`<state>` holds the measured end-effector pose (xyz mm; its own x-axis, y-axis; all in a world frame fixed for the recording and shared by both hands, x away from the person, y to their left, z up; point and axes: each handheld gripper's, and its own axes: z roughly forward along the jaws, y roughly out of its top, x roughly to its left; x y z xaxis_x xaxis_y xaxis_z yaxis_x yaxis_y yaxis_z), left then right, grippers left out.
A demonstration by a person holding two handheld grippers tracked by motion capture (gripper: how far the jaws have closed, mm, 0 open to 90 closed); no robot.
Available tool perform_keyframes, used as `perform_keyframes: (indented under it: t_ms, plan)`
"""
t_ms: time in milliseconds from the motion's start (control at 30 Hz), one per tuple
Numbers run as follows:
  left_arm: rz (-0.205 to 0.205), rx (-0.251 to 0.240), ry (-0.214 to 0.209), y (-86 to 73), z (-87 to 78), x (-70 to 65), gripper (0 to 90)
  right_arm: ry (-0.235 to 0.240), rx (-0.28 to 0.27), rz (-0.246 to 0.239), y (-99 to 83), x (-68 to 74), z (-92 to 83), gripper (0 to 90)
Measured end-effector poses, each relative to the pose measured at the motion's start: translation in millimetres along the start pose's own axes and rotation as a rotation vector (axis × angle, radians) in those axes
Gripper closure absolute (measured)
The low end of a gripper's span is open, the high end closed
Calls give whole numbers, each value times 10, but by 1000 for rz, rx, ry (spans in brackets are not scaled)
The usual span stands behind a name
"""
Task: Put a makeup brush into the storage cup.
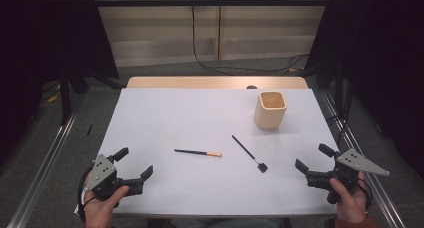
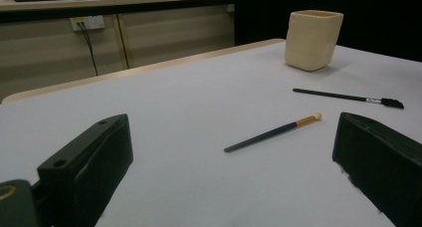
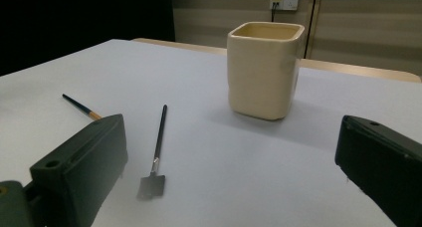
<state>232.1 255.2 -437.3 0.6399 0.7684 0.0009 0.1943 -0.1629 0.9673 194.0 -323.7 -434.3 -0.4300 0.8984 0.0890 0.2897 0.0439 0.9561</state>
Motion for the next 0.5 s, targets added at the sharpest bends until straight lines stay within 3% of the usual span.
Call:
perform_keyframes:
  t_ms: [500]
  plan:
    - [-3, 20, 19, -4, -20, 1, 26, 3, 5, 7, -2, -7, 19, 0]
